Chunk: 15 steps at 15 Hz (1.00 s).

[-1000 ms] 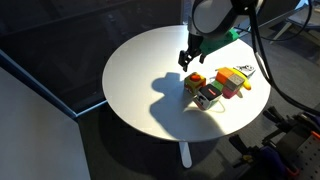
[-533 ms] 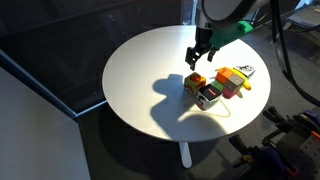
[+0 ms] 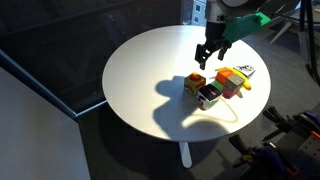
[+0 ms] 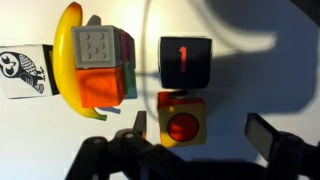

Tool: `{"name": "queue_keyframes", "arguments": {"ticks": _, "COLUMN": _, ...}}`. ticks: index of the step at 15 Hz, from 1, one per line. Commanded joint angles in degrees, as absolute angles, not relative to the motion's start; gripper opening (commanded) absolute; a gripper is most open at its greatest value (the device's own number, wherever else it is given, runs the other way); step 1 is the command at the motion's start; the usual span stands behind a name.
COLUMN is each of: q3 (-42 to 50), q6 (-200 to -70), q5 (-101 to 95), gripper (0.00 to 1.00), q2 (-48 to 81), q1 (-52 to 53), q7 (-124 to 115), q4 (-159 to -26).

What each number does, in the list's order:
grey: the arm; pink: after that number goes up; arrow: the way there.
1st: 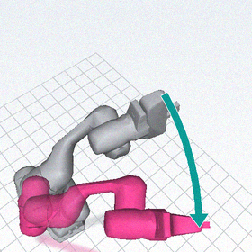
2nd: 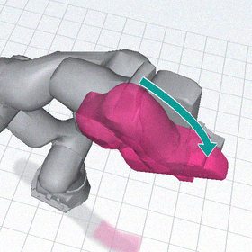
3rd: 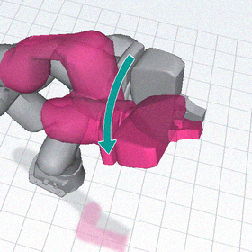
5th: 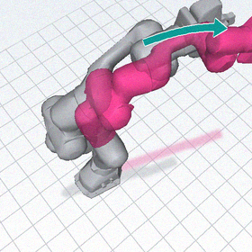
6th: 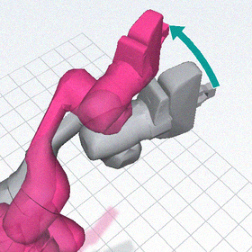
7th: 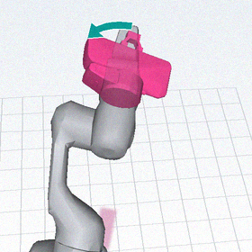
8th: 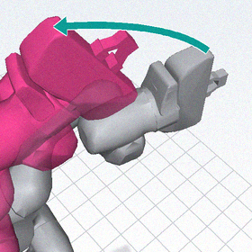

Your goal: Put the orange toy on the table

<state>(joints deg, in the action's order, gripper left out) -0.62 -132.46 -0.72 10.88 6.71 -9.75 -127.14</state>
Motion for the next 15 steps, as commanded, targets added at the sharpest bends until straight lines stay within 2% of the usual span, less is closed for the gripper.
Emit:
{"name": "queue_keyframes", "arguments": {"ticks": 1, "q3": -1.02, "q6": -130.45, "q5": -1.67, "gripper": 1.0, "q2": 6.13, "q1": 5.53, "q7": -9.16, "q4": -130.38}}
{"name": "queue_keyframes", "arguments": {"ticks": 15, "q3": -1.82, "q6": -130.01, "q5": -1.2, "gripper": 1.0, "q2": -7.24, "q1": 4.75, "q7": -8.49, "q4": -137.75}}
